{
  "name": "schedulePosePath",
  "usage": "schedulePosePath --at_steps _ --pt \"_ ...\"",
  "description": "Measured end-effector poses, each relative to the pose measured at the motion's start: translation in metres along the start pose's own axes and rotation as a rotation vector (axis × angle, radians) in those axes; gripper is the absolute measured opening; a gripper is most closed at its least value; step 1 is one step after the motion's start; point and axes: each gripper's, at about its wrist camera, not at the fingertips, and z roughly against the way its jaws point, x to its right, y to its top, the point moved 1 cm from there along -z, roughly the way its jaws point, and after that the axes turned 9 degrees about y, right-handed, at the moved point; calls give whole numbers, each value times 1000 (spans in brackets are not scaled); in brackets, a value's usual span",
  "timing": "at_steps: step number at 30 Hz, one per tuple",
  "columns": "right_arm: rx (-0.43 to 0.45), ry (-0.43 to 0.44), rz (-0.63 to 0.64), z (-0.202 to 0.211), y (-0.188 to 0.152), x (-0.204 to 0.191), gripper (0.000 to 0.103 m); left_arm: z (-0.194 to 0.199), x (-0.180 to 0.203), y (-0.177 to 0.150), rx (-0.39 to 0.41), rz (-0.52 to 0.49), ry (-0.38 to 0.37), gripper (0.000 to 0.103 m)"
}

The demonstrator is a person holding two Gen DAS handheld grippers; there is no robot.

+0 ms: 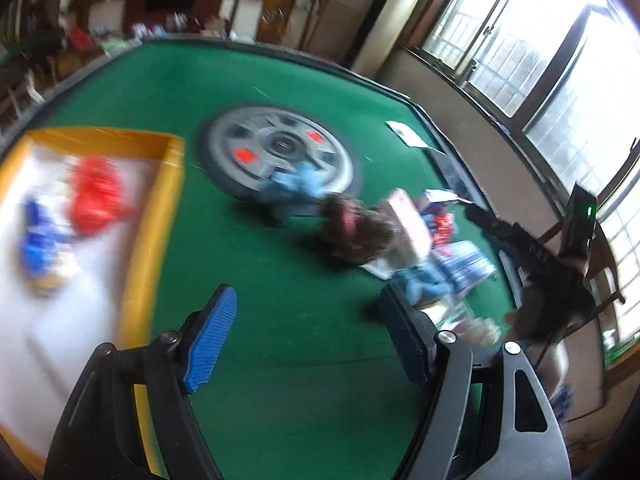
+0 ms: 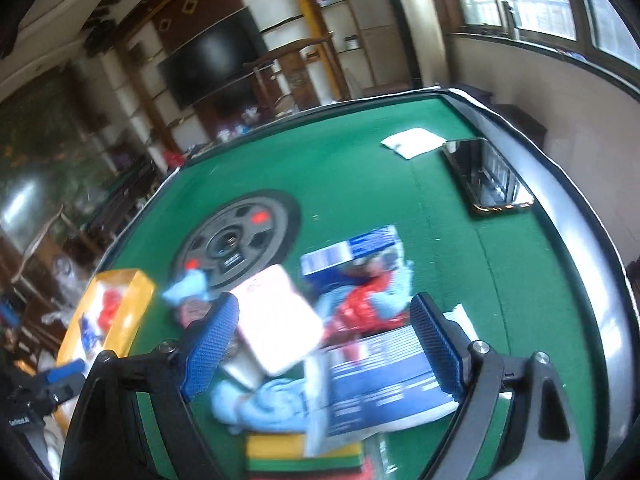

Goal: Organize soft objects
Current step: 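Grasp the brown knitted glove with the left tool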

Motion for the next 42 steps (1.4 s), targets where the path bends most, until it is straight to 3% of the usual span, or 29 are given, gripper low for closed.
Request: schedulePosePath --at_steps 6,10,12,15,16,18,20,29,35,42 --pt "10 27 -68 7 -2 21 84 -49 36 22 -29 66 -38 74" --pt "44 42 -83 20 -4 27 84 -71 50 37 28 94 20 74" --pt "43 50 -96 19 -3 29 84 -83 55 39 18 84 41 74" --pt "38 58 -104 18 -2 32 84 -107 64 35 -68 38 47 74" --pt "39 59 -103 18 -2 31 84 -106 68 32 -50 12 50 74" --pt "43 58 -98 20 -2 30 84 -102 68 31 -47 -2 17 66" --pt "45 53 -100 20 -2 30 84 -95 59 29 -64 47 -52 64" --pt "27 32 -99 16 -3 31 84 -22 23 18 3 50 -121 63" --pt "-14 70 -55 8 -6 18 84 22 -4 5 80 22 -80 64" --pt "-172 197 -60 -12 0 -34 84 55 -39 1 163 8 4 64"
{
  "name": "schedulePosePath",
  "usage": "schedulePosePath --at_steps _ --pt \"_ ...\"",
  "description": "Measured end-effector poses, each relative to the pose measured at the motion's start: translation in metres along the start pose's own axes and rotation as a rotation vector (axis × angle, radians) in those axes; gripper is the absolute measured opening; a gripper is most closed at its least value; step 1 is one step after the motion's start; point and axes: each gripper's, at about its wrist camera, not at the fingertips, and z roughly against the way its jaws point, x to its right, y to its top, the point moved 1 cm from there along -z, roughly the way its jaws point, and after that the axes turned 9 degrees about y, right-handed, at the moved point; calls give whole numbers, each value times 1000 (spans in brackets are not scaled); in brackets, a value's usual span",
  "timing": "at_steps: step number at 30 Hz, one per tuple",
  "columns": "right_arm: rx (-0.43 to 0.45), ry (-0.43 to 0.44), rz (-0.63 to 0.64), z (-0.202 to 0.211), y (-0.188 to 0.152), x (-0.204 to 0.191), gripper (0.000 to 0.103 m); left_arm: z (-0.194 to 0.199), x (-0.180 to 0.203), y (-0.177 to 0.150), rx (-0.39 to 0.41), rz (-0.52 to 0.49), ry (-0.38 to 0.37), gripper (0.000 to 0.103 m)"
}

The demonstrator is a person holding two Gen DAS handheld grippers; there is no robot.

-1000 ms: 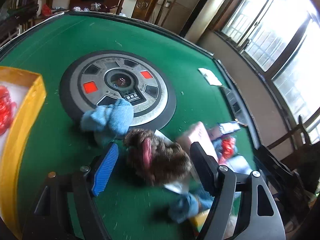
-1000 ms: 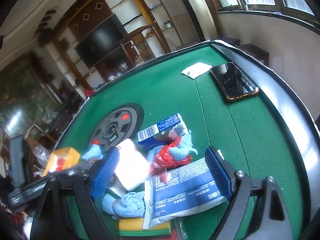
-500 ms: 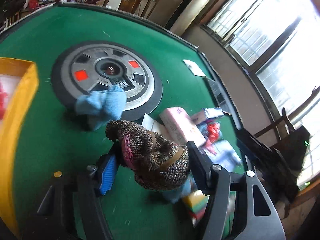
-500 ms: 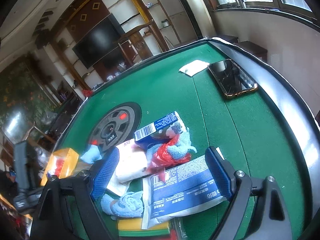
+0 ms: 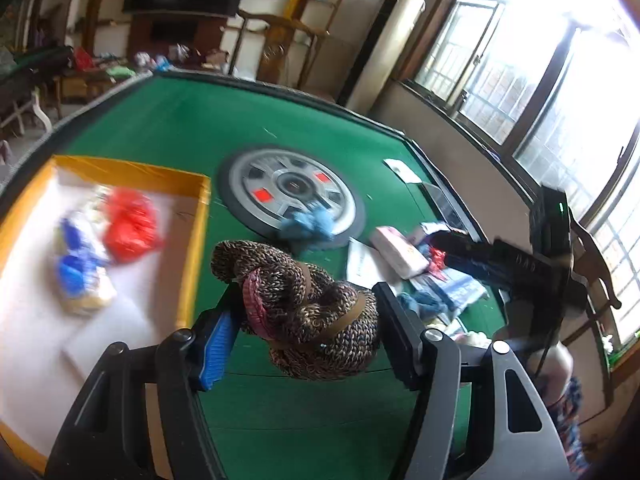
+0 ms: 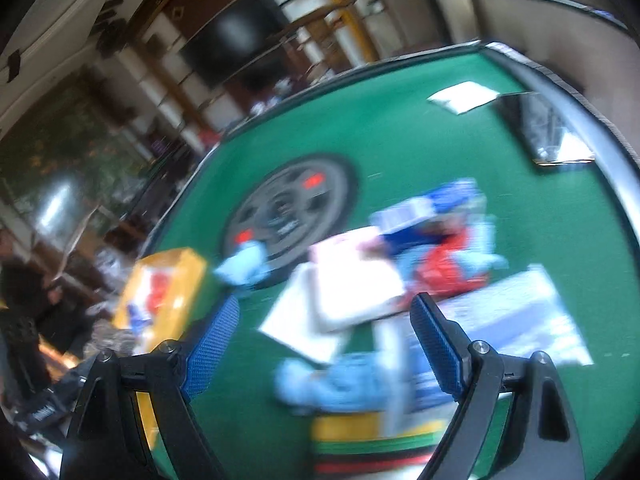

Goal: Organize soft objects
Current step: 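Grasp the brown knitted glove with the left tool, then place the glove in the box with the left tool while the right tool places the light blue cloth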

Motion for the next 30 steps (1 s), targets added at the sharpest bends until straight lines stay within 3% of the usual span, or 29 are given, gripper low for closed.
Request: schedulePosePath --at_steps 4,10,12,14,16,22,30 --pt "-95 26 22 -39 19 -34 84 3 -19 0 21 9 46 64" --pt "-214 -111 62 -132 31 -62 83 10 -71 -1 24 36 158 64" --pt "-238 -152 82 -154 28 -67 77 10 -92 2 23 50 200 64" --pt "-249 -177 93 -165 24 -70 56 9 -115 5 20 63 240 64" --pt "-265 -198 105 -174 20 -70 36 1 -132 12 8 81 266 64" --pt "-230 -197 118 -162 18 -77 36 -34 -179 35 -43 149 308 65" --pt "-190 -109 245 -136 18 -135 36 -64 -221 49 -98 289 223 74"
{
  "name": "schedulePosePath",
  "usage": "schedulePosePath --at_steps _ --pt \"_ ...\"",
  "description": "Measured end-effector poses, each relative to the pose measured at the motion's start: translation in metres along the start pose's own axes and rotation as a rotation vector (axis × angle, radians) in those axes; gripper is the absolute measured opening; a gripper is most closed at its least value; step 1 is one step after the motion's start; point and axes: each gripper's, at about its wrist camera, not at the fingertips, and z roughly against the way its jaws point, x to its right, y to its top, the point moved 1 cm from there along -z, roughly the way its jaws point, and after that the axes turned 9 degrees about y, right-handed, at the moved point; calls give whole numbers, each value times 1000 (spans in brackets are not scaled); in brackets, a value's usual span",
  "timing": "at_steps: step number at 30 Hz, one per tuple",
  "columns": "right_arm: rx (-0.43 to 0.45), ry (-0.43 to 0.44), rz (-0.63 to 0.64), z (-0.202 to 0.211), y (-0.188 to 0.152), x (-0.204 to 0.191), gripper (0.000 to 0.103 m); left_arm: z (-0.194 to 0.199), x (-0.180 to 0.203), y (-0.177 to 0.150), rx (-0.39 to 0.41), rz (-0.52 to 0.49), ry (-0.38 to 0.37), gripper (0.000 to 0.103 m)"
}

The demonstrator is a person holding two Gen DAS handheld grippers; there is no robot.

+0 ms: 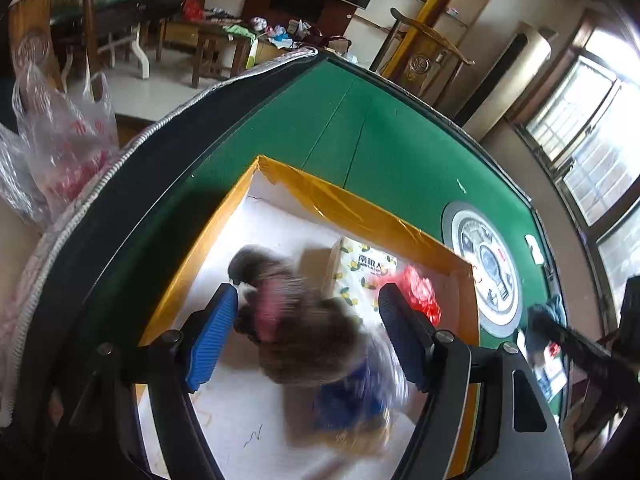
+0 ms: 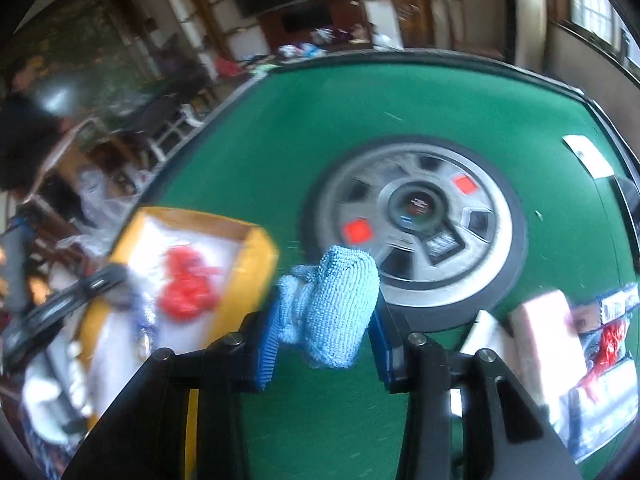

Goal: Organize soft objects
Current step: 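Place the glove in the box with the left tool while the right tool places the light blue cloth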

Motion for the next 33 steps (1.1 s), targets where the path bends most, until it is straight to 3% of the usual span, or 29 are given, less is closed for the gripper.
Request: schedulePosePath --at_steps 4,9,17,18,20,22,29,33 --pt "-22 50 68 -11 1 -41 36 13 -5 -4 17 17 -18 74" --pt "-91 107 141 -37 -13 -79 36 53 -6 -21 94 -11 6 74" --pt "-157 121 196 -69 -26 -108 38 79 -21 -42 138 21 4 74" --pt "-159 115 199 -71 -27 -109 41 80 -23 -43 138 32 1 74" --pt "-167 99 193 -76 -27 -110 55 82 -27 -47 139 47 -6 74" --pt "-161 119 166 -75 -27 -105 61 82 -30 -50 139 58 -7 74" --pt "-70 164 89 -36 -21 -82 62 88 -25 -61 130 80 -48 74" --pt "-6 138 54 -2 -26 -53 62 98 -8 -72 134 59 -98 74"
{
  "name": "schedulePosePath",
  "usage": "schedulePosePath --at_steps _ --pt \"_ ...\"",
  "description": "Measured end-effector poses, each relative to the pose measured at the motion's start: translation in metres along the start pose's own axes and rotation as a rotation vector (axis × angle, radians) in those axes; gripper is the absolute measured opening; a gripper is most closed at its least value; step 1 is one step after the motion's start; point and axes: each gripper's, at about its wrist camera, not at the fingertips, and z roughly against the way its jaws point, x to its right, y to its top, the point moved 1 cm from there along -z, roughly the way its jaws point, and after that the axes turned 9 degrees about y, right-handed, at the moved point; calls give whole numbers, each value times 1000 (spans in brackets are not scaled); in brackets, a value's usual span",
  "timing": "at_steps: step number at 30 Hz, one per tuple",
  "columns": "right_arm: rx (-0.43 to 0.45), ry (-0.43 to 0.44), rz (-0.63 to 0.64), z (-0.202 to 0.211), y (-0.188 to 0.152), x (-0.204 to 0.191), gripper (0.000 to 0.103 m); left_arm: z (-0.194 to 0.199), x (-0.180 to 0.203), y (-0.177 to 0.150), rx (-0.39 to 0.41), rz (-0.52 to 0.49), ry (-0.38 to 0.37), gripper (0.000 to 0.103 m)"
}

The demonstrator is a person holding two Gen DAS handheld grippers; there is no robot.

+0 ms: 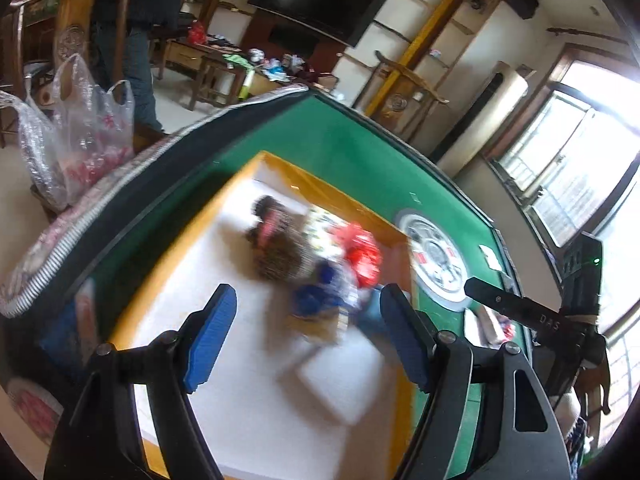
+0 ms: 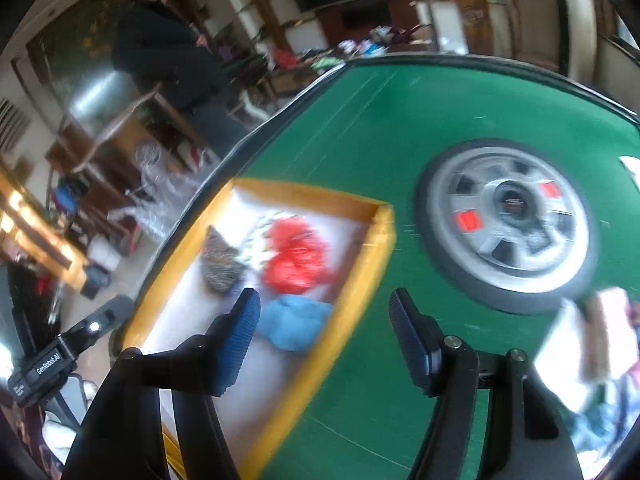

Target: Organize soft objects

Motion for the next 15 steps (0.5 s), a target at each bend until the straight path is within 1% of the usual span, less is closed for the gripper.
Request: schedulePosePath --at_steps 3,6,9,12,15 --pt "49 -49 -47 35 -12 33 62 6 19 -10 -1 -22 -41 74" --pt "106 -123 -127 81 -31 81 62 8 42 -22 -18 -56 -84 74" --pt "144 -193 -195 118 -52 118 62 3 71 -37 -53 -120 -124 74" --pt "157 -244 -259 149 -76 154 62 -2 96 -50 -84 -177 -139 74" --pt "153 -261 -301 163 -97 176 62 -7 119 -63 -118 -226 -153 74"
